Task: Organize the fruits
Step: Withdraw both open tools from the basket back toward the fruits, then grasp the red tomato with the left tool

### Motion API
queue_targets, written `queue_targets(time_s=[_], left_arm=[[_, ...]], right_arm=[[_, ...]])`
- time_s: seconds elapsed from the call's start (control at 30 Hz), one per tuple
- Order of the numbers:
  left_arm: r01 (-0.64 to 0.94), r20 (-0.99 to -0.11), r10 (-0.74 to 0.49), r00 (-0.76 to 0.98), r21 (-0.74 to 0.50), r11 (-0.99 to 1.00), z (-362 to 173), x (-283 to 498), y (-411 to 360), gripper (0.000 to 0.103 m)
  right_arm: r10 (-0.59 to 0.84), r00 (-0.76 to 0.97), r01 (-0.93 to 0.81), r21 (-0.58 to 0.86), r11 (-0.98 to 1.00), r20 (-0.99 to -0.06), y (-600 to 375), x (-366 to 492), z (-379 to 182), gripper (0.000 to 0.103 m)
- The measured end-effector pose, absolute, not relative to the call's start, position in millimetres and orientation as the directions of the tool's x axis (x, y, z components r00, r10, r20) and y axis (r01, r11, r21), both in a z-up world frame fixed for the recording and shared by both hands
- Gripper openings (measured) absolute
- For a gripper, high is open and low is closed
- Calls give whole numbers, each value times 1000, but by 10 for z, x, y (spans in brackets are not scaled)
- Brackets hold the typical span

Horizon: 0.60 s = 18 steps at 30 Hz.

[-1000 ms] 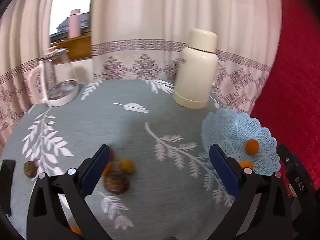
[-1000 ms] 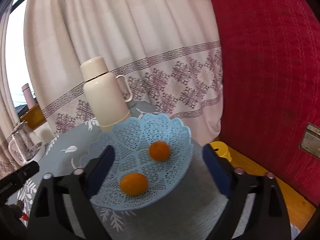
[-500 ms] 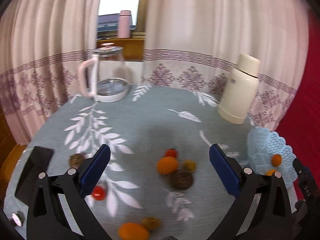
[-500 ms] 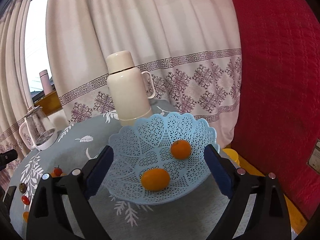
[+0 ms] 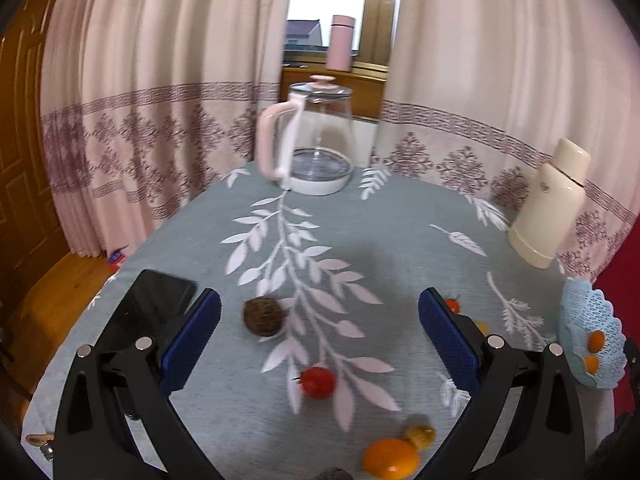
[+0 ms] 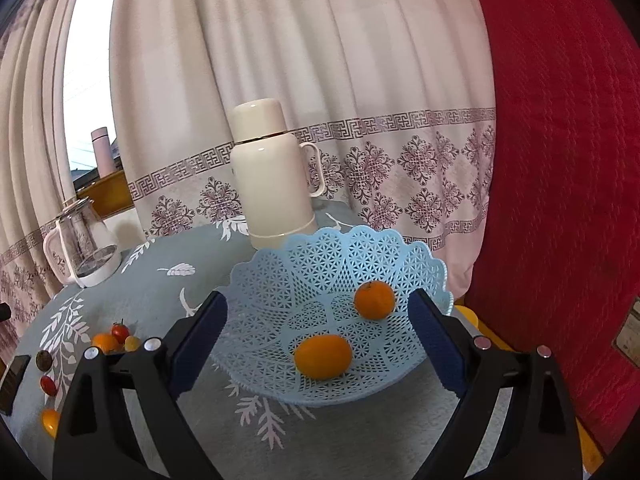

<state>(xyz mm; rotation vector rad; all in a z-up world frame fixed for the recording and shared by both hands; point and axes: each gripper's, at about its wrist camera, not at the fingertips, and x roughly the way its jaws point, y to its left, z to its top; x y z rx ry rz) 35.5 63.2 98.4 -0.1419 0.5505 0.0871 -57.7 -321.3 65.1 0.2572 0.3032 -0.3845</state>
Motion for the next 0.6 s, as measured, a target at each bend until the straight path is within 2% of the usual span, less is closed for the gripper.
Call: queue_targets(time_s=[0.3,0.6], left_arm=[[-144,-594,54,802,-104,984,633,393,727,100],[-103,-654,-9,757,-132,986,292,548,653,100]], right_arm=[[-298,888,372,167,913,-349,-3155,-536,637,91],[-272,892,338,133,932,-361,-3085,-489,629,91]])
